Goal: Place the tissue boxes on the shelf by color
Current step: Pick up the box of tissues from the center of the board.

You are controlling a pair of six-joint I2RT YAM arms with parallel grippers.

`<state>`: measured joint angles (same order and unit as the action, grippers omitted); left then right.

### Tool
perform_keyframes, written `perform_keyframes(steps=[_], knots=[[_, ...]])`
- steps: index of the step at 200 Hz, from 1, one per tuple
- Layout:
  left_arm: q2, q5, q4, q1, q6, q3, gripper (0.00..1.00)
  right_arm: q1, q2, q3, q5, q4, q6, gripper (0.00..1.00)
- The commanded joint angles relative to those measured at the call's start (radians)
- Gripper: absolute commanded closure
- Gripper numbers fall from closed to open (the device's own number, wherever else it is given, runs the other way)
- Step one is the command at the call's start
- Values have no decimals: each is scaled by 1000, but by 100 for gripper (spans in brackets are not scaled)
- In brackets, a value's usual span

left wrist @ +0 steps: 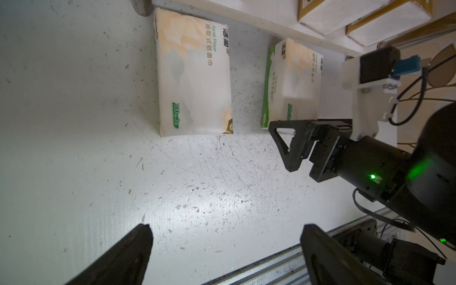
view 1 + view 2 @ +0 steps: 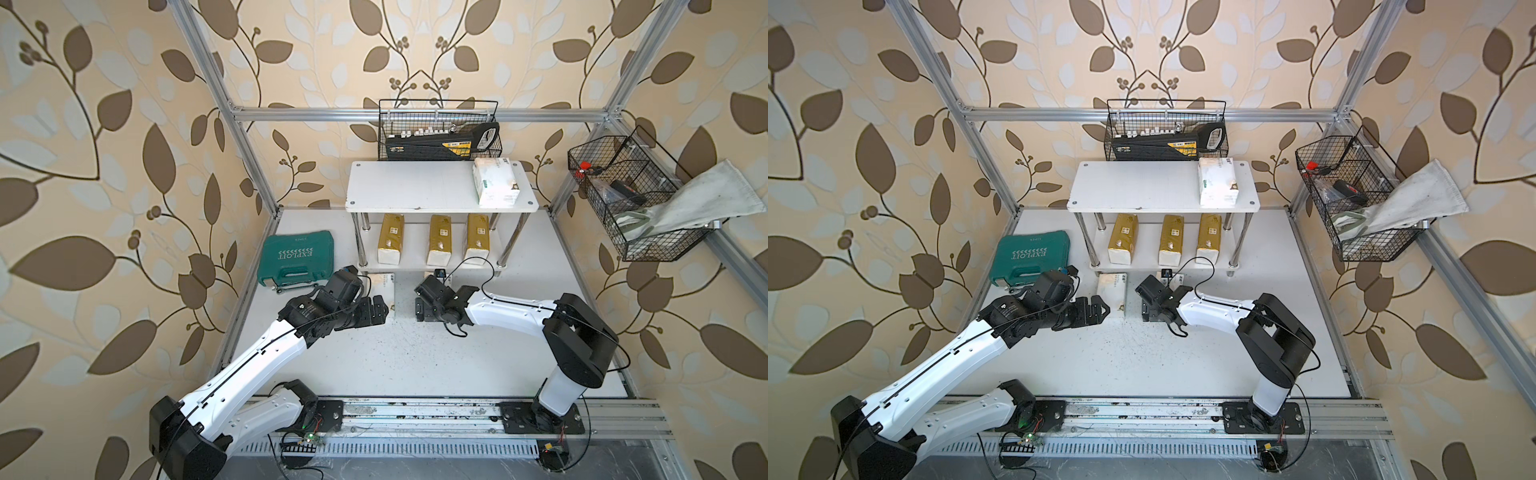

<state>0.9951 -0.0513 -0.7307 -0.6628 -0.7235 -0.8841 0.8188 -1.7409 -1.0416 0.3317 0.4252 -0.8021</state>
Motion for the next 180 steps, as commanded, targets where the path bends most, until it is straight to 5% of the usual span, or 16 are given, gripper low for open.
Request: perform_keyframes(steps=[1,82,180], knots=[[0,2,10,-6,9,-35,1,-7,-38,-34,-20,-4,20,1],[17,-1,12,-6,10,-52,1,-21,-54,-23,-35,-9,61,2],[18,-7,10,-7,9,-73,1,-13,124,89,-138,7,81,19]])
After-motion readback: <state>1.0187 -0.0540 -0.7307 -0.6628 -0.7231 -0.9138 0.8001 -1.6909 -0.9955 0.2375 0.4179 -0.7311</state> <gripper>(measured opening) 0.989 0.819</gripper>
